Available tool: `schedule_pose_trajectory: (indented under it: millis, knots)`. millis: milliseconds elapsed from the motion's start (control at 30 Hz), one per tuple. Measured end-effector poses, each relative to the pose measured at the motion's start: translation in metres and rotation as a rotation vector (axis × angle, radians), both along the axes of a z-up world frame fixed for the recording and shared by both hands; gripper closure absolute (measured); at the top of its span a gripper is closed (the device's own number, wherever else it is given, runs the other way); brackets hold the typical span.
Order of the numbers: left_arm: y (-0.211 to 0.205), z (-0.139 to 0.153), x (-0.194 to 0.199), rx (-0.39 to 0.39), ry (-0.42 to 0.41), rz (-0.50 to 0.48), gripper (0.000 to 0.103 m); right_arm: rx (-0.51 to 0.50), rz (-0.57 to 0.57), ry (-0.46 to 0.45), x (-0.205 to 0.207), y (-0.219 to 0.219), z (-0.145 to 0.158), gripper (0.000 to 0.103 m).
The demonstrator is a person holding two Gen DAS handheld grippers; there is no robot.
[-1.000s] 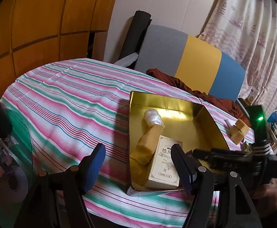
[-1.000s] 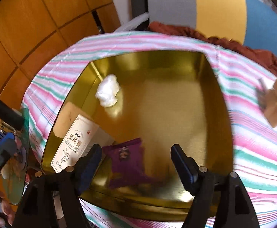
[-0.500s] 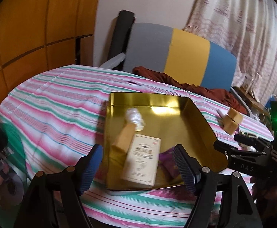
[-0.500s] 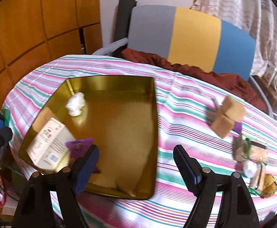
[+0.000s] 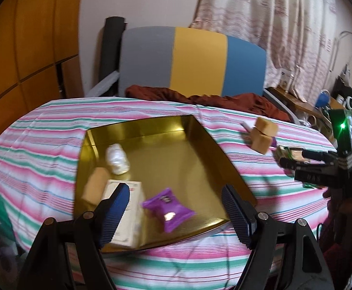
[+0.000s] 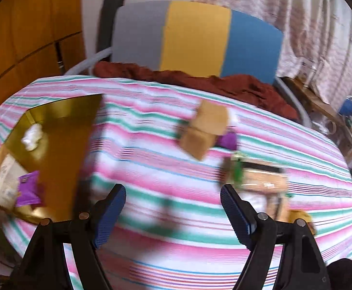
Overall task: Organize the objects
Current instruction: 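Reach the left gripper back to the sponge stack and grasp the top sponge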
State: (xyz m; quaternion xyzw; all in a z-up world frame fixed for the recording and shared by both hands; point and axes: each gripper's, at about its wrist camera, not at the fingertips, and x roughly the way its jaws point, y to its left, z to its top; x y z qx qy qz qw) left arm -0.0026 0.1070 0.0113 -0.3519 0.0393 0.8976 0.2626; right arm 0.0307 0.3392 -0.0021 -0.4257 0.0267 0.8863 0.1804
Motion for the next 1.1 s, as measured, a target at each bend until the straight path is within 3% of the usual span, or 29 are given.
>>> schedule_pose_trajectory:
  millis: [267, 467, 600, 833, 1100]
  knots:
    - [0.043, -0.006, 0.009, -0.024, -0.028, -0.108, 0.024, 0.054, -0.173, 0.039, 0.024, 0.088, 0.003, 0.021]
    - [0.077, -0.001, 0.007, -0.053, -0.023, -0.164, 0.024, -0.116, -0.385, 0.093, 0.051, 0.141, -0.015, 0.021]
    - [0.107, 0.003, -0.001, -0.063, -0.023, -0.199, 0.024, -0.182, -0.456, 0.174, 0.066, 0.157, -0.009, 0.021]
    - [0.186, 0.006, -0.023, -0.097, -0.019, -0.285, 0.024, -0.283, -0.514, 0.208, 0.079, 0.171, -0.008, 0.02]
    - [0.271, -0.009, -0.066, -0.13, -0.086, -0.314, 0.021, -0.317, -0.561, 0.121, 0.081, 0.186, -0.021, 0.02]
